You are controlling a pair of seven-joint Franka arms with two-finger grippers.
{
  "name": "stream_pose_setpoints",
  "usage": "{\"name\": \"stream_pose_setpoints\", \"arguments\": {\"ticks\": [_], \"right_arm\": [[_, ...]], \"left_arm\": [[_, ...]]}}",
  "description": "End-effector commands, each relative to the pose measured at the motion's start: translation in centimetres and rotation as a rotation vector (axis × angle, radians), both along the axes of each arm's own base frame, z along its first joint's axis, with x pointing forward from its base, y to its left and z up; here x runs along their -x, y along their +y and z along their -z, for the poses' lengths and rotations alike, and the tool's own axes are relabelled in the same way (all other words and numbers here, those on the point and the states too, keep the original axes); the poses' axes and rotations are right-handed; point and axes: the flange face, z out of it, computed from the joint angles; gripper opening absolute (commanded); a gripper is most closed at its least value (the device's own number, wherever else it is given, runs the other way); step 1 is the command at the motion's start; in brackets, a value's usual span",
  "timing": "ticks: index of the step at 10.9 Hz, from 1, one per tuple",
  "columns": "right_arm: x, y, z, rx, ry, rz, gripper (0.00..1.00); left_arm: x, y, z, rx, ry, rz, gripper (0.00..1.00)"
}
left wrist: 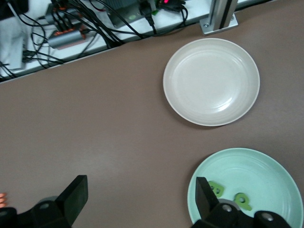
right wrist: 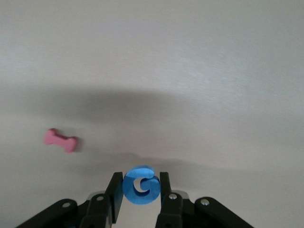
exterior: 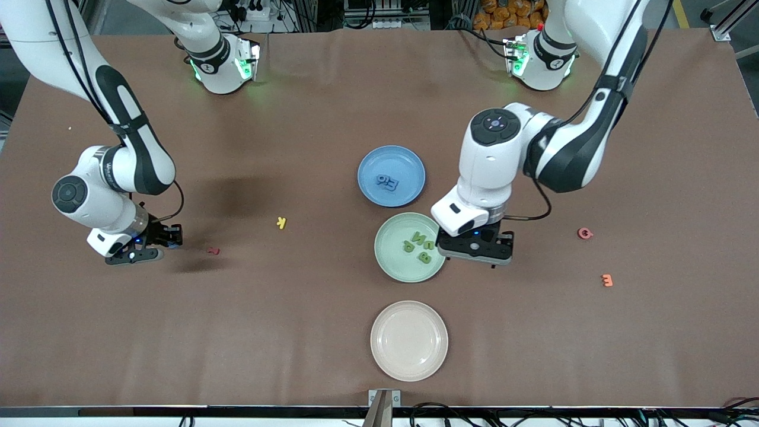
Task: Sort letters by color into matching plates
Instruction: 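Drop the P into the green plate while the right gripper lifts the G, then carry the G onto the blue plate while the left gripper withdraws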
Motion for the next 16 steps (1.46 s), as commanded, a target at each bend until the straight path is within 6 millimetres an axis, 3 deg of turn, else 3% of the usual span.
{"name": "stream_pose_setpoints", "arguments": {"ticks": [1, 3, 5, 7, 9, 11, 12, 14, 16], "right_arm": [[0.1, 4.8, -2.4, -0.007, -0.003, -0.012, 0.22], [0.1, 11.1, -2.8, -0.008, -0.012, 0.008, 0.22], [0.8, 17.3, -3.0, -0.011, -0.014, 0.034, 0.22], [2.2, 23.6, -3.4, -0.016, -0.021, 0.035, 0.22], [3.9, 30.1, -4.1, -0.025, -0.032, 0.035, 0.22], [6.2, 36.2, -4.7, -0.033, -0.031, 0.037, 0.22], [7.4, 38.7, -4.7, -0.037, -0.033, 0.034, 0.22], [9.5, 44.2, -4.9, -0.065, -0.036, 0.016, 0.22], [10.6, 49.4, -4.2, -0.1, -0.03, -0.005, 0.22]], "left_arm": [[0.9, 2.8, -4.9, -0.083, -0.003, -0.025, 1.0], [0.7, 6.5, -9.3, -0.133, 0.026, -0.104, 1.0], [1.2, 9.1, -11.5, -0.165, 0.163, -0.1, 1.0], [0.4, 13.5, -12.9, -0.081, 0.233, -0.132, 1.0], [0.0, 17.8, -15.4, -0.053, 0.239, -0.022, 1.0], [-0.6, 25.1, -16.7, 0.119, 0.286, -0.039, 1.0], [-0.4, 27.9, -16.6, 0.114, 0.325, 0.039, 1.0], [1.1, 30.4, -18.0, 0.106, 0.367, 0.065, 1.0], [2.8, 31.6, -19.6, 0.114, 0.402, 0.043, 1.0]]}}
